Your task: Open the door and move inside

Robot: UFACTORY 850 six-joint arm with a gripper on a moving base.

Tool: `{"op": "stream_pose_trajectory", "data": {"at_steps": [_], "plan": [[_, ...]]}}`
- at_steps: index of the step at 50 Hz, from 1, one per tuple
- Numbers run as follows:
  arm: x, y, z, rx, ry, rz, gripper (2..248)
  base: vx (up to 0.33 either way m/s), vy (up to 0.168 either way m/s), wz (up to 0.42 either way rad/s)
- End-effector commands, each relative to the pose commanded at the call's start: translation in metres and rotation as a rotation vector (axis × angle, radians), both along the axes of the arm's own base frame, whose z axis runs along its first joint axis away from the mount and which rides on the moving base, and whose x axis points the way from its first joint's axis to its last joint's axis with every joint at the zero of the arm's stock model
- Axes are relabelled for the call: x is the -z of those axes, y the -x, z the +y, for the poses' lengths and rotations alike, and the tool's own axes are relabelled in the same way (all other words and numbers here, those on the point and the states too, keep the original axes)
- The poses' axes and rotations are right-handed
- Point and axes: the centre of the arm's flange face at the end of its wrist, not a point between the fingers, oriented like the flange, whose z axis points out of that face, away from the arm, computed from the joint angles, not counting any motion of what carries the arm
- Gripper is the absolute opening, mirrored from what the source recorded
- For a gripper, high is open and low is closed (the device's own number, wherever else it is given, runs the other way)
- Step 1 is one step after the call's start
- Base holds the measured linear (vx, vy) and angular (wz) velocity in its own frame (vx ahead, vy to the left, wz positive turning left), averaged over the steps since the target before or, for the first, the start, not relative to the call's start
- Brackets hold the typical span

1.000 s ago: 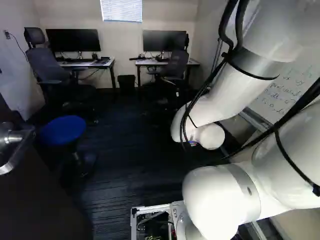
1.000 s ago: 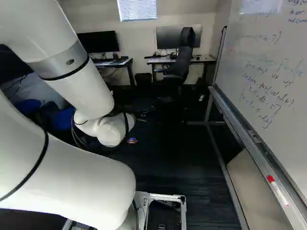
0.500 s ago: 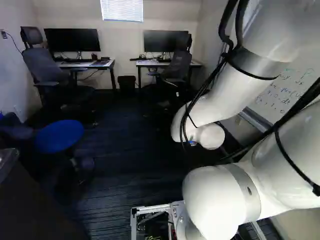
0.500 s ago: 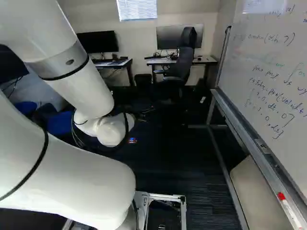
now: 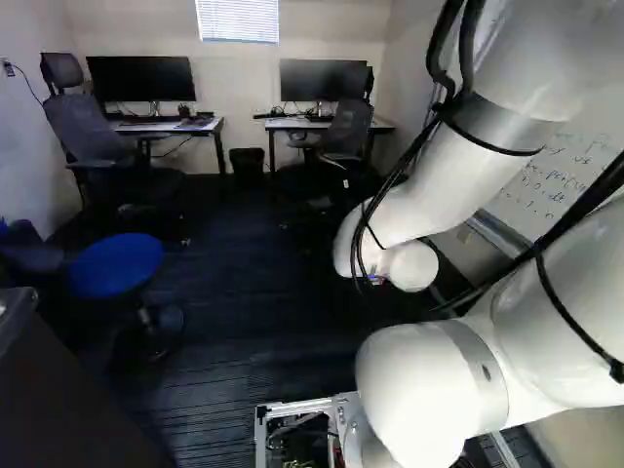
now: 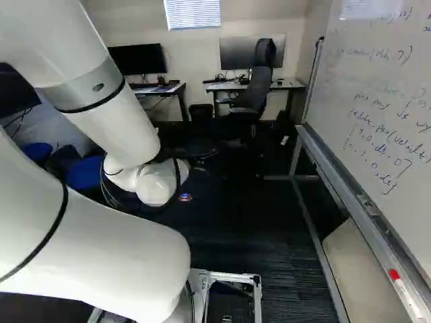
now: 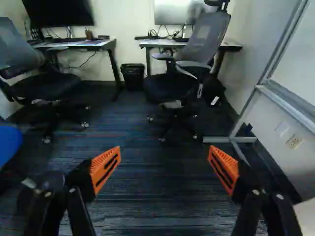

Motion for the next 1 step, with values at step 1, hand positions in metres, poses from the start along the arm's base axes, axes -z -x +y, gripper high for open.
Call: {"op": "stream_pose_trajectory", "data": {"at_steps": [1], "plan": [[0.0000, 0.0000, 0.0000, 0.000, 0.000, 0.000, 247, 0.000, 0.000, 0.000]]}}
